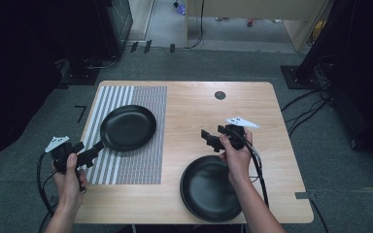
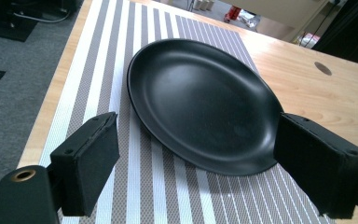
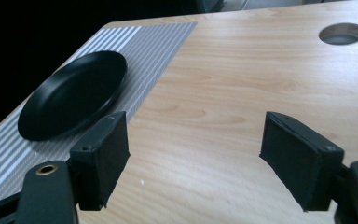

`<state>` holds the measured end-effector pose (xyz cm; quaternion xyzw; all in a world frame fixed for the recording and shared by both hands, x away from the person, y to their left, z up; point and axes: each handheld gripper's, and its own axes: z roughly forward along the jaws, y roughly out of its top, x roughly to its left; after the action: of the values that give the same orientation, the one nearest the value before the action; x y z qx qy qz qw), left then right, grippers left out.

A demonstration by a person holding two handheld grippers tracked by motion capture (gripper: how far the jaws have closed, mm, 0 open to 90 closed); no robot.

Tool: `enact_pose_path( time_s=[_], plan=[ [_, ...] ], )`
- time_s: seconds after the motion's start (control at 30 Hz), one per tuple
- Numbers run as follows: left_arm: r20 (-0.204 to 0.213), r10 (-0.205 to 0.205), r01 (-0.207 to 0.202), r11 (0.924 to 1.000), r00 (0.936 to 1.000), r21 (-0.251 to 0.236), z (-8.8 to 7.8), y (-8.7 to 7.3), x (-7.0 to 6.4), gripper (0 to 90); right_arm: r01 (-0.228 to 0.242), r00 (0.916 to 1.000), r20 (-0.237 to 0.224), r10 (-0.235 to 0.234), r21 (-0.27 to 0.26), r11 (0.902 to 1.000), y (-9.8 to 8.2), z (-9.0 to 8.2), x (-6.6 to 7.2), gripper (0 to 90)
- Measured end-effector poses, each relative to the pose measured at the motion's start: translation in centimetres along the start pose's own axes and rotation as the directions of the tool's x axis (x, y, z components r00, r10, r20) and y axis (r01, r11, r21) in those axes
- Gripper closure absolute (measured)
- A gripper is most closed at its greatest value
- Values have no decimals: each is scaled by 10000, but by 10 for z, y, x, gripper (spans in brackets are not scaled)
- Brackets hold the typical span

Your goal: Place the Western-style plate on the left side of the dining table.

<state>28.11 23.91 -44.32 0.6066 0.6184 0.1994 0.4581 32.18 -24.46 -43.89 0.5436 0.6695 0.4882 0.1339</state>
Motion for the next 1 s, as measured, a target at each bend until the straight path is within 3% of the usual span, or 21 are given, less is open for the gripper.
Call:
enact_pose_path(
  time_s=[0.2,0.4,0.53,0.83,1.0],
  plan=[
    [11,-20,20,10000,10000,72,-8,-11,0,140,170,9996,210,-173,122,9998,-16,-20,-14,219],
    [96,260,-263,9987,9996,438,-11,-24,-2,140,74,9991,407,-74,5,10000,-28,-40,-31,216],
    [168,139,-146,9988,9998,462,-14,-32,-4,141,-79,9986,525,87,-151,9999,-33,-54,-41,215],
    [-192,249,-237,9978,9995,615,-23,-50,-2,143,-195,9952,952,206,-124,9997,-50,-74,-59,212],
    [-545,658,-625,9962,9963,610,-27,-60,-3,142,-363,9919,1217,375,-121,9993,-62,-84,-72,212]
  ],
)
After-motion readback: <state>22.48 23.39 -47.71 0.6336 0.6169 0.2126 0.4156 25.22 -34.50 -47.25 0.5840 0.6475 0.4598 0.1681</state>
